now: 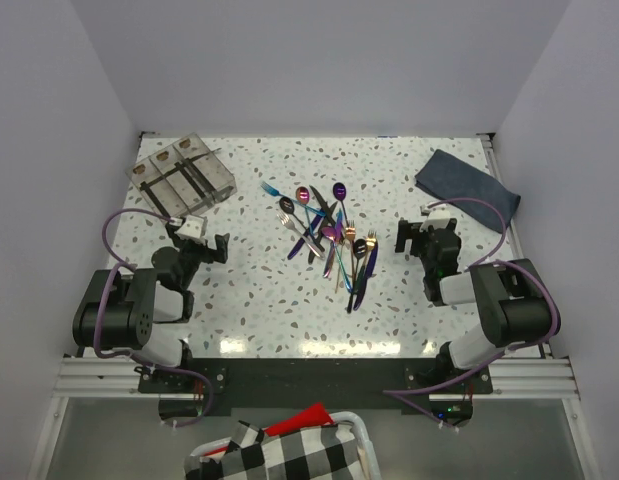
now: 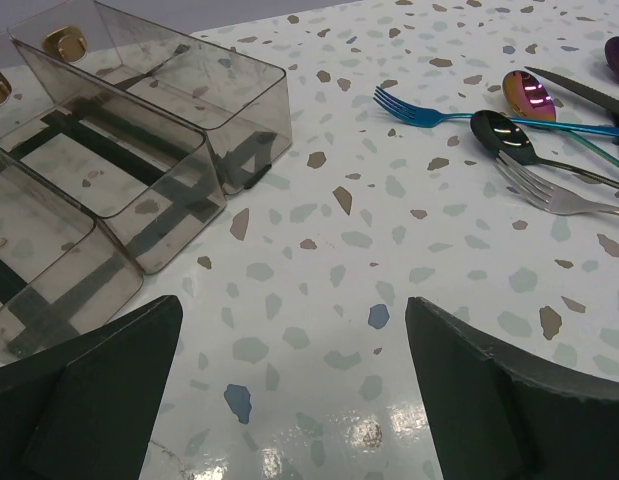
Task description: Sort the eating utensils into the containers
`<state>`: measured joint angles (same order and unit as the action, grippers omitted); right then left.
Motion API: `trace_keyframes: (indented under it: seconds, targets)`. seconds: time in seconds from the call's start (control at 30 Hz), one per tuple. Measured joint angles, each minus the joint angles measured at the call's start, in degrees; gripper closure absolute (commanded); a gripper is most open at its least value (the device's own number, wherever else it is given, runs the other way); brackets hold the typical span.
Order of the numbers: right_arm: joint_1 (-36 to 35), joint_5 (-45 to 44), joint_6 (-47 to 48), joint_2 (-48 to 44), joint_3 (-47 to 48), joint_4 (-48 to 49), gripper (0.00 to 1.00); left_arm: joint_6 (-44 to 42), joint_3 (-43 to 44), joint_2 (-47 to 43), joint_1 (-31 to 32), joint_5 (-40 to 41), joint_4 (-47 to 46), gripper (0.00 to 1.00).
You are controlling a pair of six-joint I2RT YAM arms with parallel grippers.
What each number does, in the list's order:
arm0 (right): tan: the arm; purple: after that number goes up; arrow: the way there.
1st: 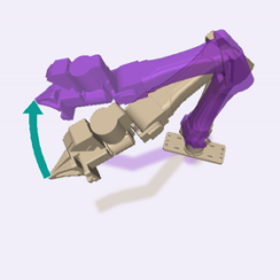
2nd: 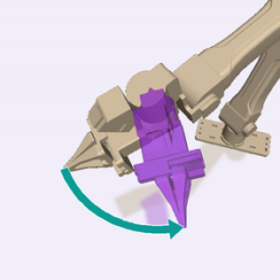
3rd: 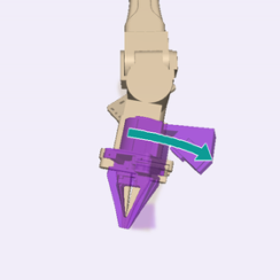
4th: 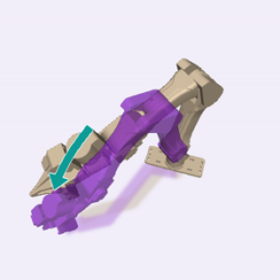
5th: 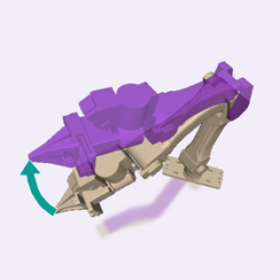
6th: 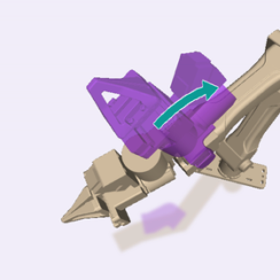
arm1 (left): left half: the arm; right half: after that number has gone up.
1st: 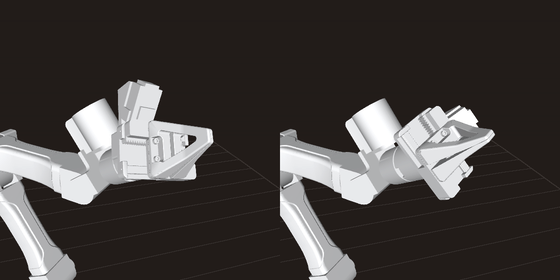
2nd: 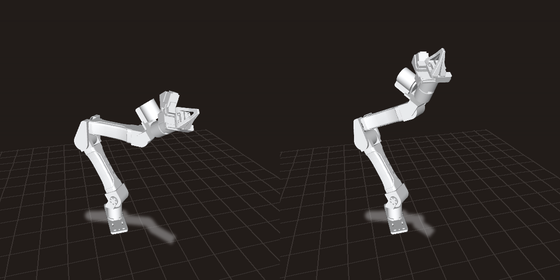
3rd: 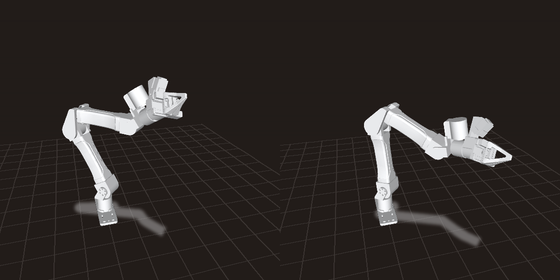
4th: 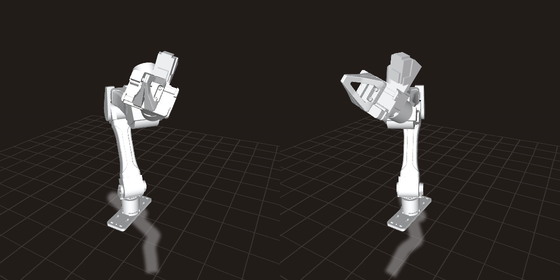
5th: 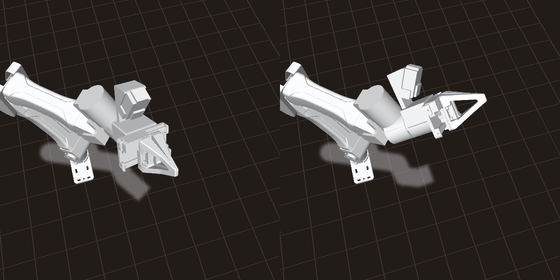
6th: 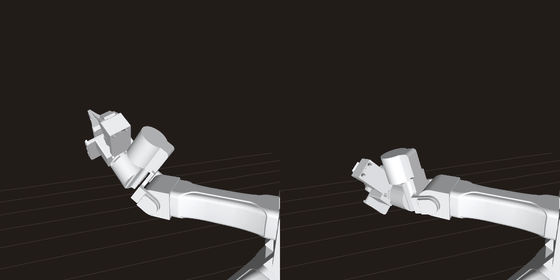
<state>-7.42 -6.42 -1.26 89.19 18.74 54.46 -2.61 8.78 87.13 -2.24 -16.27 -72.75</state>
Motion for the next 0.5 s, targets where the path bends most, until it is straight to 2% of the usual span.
trace_keyframes:
  seconds: [0.3,0.4,0.5]
  targets:
    - [0.0,-0.3,0.0,-1.0,0.4,-2.1,0.01,0.0,0.0,-0.2,0.0,-0.3,0.0,0.00]
    - [0.0,-2.1,-1.1,-6.0,5.1,-14.2,0.01,0.0,-0.2,-1.7,0.0,-0.6,0.1,0.00]
    - [0.0,-4.1,-4.2,-10.2,16.2,-28.8,0.01,0.0,-0.3,-5.1,0.0,-0.7,0.2,0.00]
